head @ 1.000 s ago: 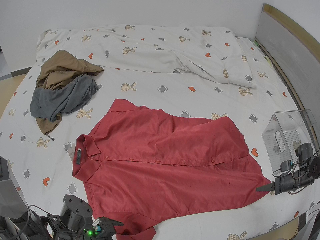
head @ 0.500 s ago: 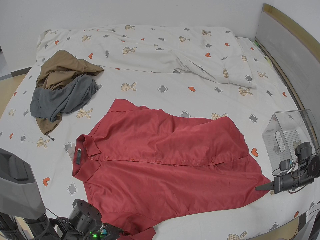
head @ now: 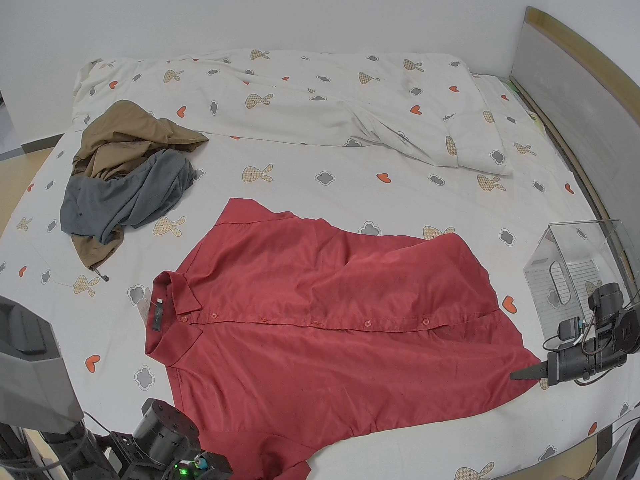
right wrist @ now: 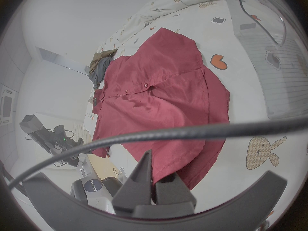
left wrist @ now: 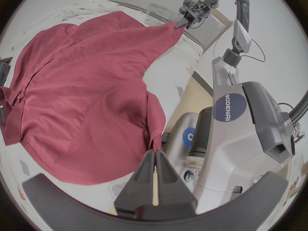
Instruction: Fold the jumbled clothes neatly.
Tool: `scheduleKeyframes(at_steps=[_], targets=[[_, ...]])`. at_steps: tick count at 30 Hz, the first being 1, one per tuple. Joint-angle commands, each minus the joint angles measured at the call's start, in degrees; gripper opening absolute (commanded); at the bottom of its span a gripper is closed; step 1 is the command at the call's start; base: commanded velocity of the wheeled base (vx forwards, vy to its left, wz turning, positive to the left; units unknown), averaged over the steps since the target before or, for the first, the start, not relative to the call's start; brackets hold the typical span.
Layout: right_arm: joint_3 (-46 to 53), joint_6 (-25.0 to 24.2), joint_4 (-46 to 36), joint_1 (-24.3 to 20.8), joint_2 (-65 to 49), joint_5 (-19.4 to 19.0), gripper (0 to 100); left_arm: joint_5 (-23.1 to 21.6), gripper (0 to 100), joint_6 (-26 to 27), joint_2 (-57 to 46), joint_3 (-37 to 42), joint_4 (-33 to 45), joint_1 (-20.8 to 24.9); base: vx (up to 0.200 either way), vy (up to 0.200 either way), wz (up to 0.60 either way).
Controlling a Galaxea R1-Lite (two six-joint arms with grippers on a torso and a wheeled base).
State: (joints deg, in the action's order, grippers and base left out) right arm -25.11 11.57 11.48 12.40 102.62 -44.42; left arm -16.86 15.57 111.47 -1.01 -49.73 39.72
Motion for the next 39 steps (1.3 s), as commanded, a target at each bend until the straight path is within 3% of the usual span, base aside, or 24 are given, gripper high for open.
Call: scheduleKeyframes(at_steps=[1, 5, 15, 23, 30, 35, 36, 38, 39], targets=[[0.1, 0.0, 0.0, -0.1, 1.4, -0.1, 0, -0.9, 0, -0.5, -7.1, 0.8, 5.4, -0.3, 0.0, 0.0, 0.0], [0.2, -0.1, 0.0, -0.4, 1.8, -0.1, 0, -1.0, 0, -0.5, -7.8, 0.1, 10.8, -1.1, 0.0, 0.0, 0.0], [0.4, -0.2, -0.3, -1.6, 1.4, -0.1, 0, -1.4, 0, -0.6, -7.1, -1.0, 12.5, -3.9, 0.0, 0.0, 0.0], [0.6, -6.6, -0.6, -2.9, 1.1, 0.3, 0, -3.9, 0, -0.6, -7.6, -4.7, 22.0, -7.5, 0.0, 0.0, 0.0], [1.2, -7.5, -0.7, -3.7, 1.6, 5.4, 0, -6.6, 0, -0.5, -9.2, -10.0, 32.3, -9.7, 0.0, 0.0, 0.0], [2.3, -7.3, -0.6, -3.7, 1.6, 5.6, 0, -7.4, 0, -0.5, -10.7, -10.9, 35.5, -9.8, 0.0, 0.0, 0.0], [2.3, -7.4, -0.6, -3.7, 1.6, 5.6, 100, -7.5, 0, -0.5, -11.0, -10.9, 35.5, -9.8, 0.0, 0.0, 0.0], [2.3, -7.5, -0.6, -3.7, 1.5, 5.6, 100, -7.5, 0, -0.6, -11.6, -10.9, 35.6, -9.8, 0.0, 0.0, 0.0], [2.4, -7.5, -0.6, -3.5, 1.4, 5.6, 100, -7.5, 100, -0.9, -11.9, -10.9, 35.6, -9.8, 0.0, 0.0, 0.0]])
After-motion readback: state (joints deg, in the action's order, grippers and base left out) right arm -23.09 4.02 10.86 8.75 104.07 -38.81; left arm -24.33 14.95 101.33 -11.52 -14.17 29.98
